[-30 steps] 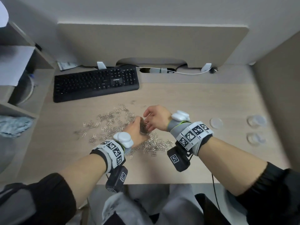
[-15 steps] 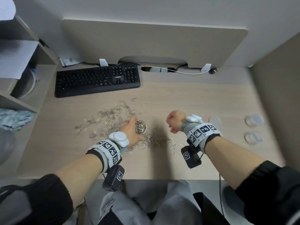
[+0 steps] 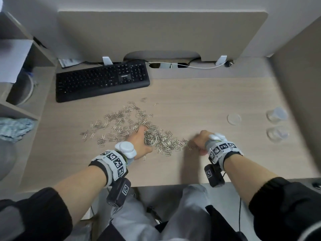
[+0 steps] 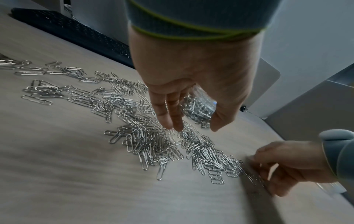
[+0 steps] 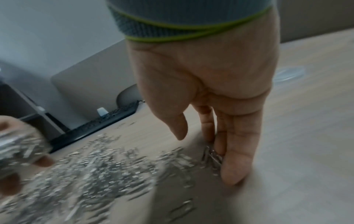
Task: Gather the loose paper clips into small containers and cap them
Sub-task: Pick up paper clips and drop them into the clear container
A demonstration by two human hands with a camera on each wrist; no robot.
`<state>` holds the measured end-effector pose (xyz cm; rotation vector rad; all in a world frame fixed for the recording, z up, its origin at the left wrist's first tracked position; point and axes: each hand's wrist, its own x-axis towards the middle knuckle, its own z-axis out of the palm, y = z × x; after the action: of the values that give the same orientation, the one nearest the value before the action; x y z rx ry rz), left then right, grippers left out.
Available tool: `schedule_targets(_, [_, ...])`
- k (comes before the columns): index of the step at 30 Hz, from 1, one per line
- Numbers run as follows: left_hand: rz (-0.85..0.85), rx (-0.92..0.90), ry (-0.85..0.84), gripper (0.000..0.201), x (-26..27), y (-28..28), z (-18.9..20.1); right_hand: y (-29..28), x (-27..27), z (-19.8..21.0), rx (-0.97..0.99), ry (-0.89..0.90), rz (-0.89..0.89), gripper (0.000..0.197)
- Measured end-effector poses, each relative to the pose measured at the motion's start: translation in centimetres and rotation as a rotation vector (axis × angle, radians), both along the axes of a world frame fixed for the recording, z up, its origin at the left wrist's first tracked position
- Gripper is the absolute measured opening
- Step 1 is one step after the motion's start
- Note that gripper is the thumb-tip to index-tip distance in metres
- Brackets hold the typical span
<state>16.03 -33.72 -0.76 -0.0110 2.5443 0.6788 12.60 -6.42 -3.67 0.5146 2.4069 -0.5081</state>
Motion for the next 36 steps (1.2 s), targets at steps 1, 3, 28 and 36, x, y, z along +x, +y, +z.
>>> schedule_targets(1, [-0.004, 0.003, -0.004, 0.07, 0.1, -0.2, -0.2, -1.0, 0.2, -0.1, -0.11, -0.077, 0.034, 0.016])
schedule_targets(3, [-0.01, 0.017, -0.005, 0.069, 0.1, -0.4, -0.5, -3.6, 0.1, 0.2, -0.125, -0.095, 0.154, 0.017])
schedule_targets(28, [0.082, 0.033, 0.009, 0.063, 1.5, -4.2, -0.9, -11.0, -1.2, -0.1, 0.129, -0.04, 0.509, 0.025])
schedule_targets(36, [0.097, 0.013, -0.009, 0.068, -0.1, -2.1, 0.2, -8.8, -3.1, 3.8, -0.573, -0.038, -0.049, 0.003])
